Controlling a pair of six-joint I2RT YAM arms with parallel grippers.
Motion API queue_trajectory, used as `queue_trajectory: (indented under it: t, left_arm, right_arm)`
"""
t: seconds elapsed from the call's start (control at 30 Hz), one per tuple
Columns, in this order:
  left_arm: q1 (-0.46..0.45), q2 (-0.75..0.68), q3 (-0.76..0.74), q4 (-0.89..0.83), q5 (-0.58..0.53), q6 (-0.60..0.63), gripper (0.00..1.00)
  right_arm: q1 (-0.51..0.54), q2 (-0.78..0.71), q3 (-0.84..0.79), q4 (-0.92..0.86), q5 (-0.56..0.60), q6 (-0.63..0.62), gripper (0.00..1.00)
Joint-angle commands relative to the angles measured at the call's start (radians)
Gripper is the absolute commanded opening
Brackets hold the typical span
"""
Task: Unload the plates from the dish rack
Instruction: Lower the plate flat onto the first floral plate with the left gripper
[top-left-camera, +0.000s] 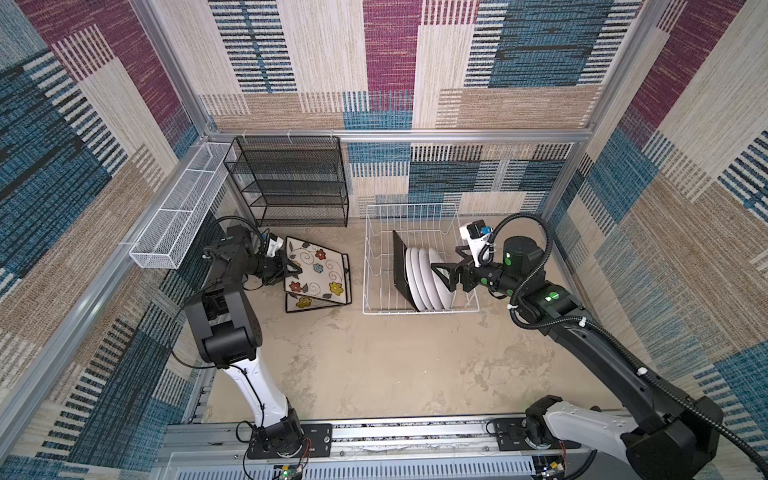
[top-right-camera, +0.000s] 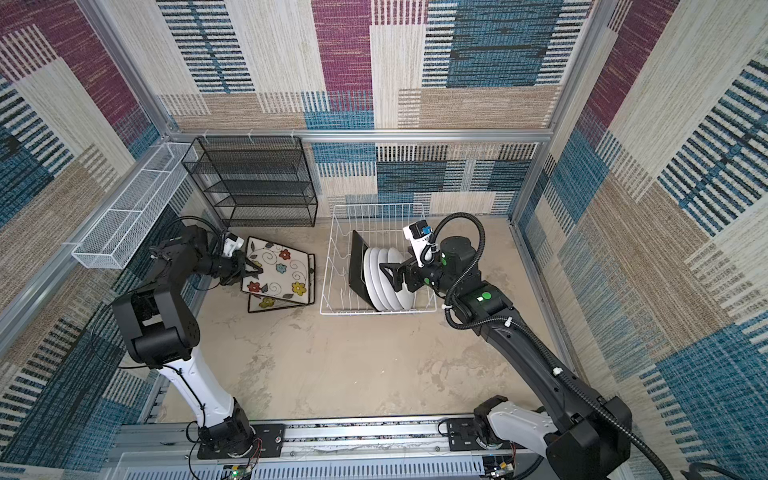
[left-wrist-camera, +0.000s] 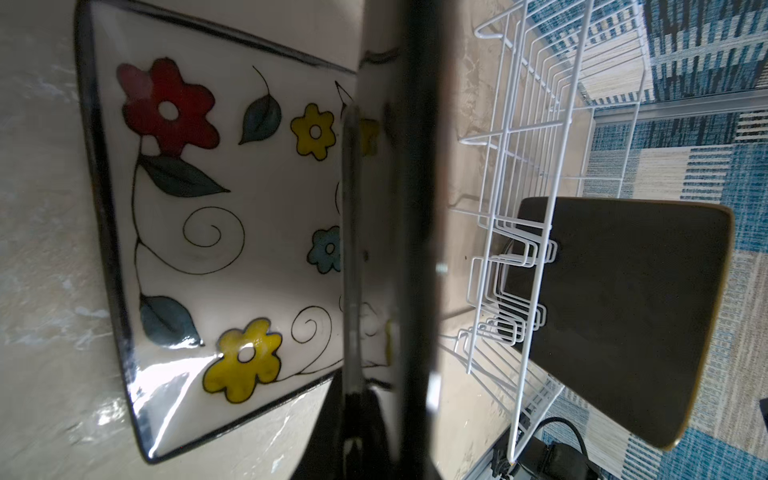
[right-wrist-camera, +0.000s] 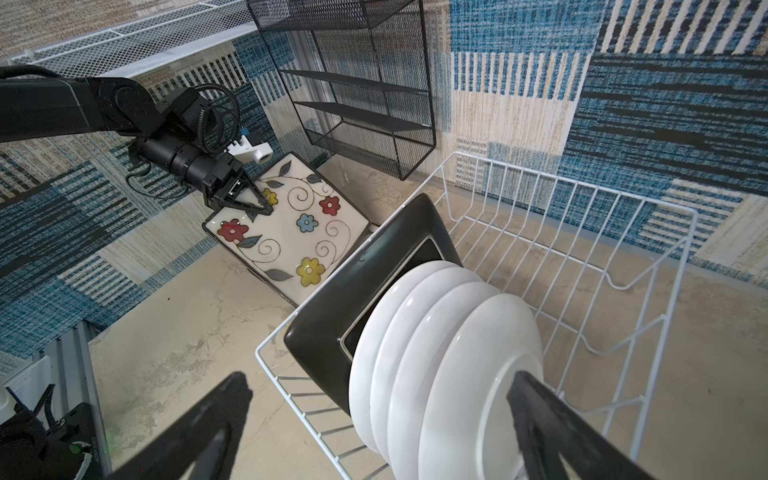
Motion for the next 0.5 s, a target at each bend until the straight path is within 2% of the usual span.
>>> queue_trajectory:
  t: [0.0, 0.47]
  left_arm:
    - [0.000, 0.020, 0.018, 0.027, 0.134, 0.036, 0.00]
    - [0.050, 0.116, 0.038, 0.019, 0.162, 0.054, 0.00]
  right_arm:
    - [0.001, 0.013, 0.019, 0.023, 0.005, -0.001, 0.99]
    - [0.005, 0.039, 0.045, 0.014, 0.017, -0.006, 0.99]
